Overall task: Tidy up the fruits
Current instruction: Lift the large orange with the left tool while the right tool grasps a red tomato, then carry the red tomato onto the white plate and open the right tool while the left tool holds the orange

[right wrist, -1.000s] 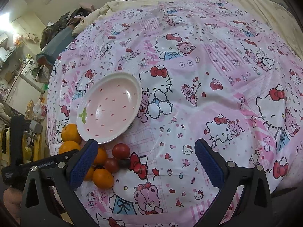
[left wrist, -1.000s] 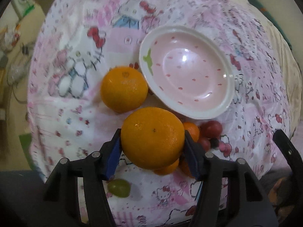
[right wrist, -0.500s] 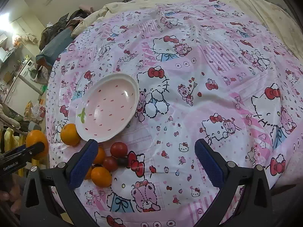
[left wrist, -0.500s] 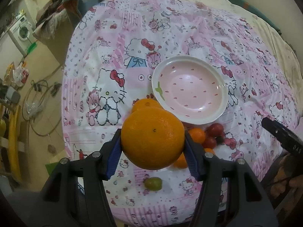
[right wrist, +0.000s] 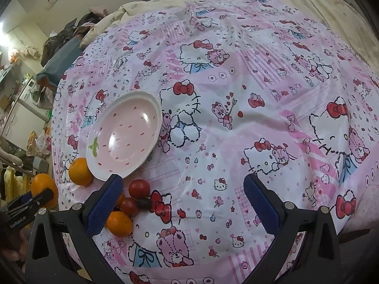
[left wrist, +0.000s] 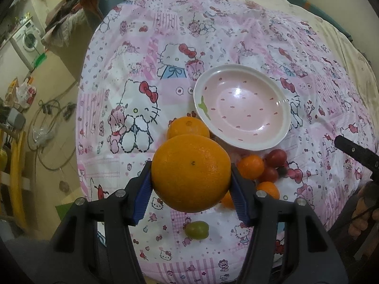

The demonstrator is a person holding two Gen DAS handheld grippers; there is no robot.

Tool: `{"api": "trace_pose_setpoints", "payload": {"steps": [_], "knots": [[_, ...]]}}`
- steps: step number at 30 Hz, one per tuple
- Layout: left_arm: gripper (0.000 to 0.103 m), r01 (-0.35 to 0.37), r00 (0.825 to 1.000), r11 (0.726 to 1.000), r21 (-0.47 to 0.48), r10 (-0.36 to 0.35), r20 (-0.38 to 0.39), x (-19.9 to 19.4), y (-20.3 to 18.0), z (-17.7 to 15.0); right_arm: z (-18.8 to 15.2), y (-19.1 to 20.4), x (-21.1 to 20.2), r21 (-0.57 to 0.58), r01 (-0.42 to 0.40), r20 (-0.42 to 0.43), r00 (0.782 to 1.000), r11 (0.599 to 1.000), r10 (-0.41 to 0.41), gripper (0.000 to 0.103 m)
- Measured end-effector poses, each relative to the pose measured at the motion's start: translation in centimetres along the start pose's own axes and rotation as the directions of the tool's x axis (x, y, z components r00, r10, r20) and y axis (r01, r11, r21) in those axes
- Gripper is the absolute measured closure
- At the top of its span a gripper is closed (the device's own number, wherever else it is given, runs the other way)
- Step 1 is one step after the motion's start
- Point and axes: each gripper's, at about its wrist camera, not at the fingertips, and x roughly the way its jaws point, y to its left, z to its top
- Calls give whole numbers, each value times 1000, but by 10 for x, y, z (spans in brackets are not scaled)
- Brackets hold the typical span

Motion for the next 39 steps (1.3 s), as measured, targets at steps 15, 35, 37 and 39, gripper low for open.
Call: {"api": "trace_pose_setpoints", "payload": {"steps": [15,35,37,39], "knots": [[47,46,998,996,-71,-49,-45,7,15,1,-1,38,94,14,-175,-364,916,985,168,49],[47,43,998,998,-51,-46,-46,13,4,1,-2,36,85,6,-222,-295,931,975,214,65],[47,41,998,998,-55,-43,-44,14,3,2,-1,32,78,8,-225,-273,937,974,218,65],[47,35,999,998,-57,-37,-36,14,2,3,1,27,69,6,-218,-247,945,976,213,65]]}}
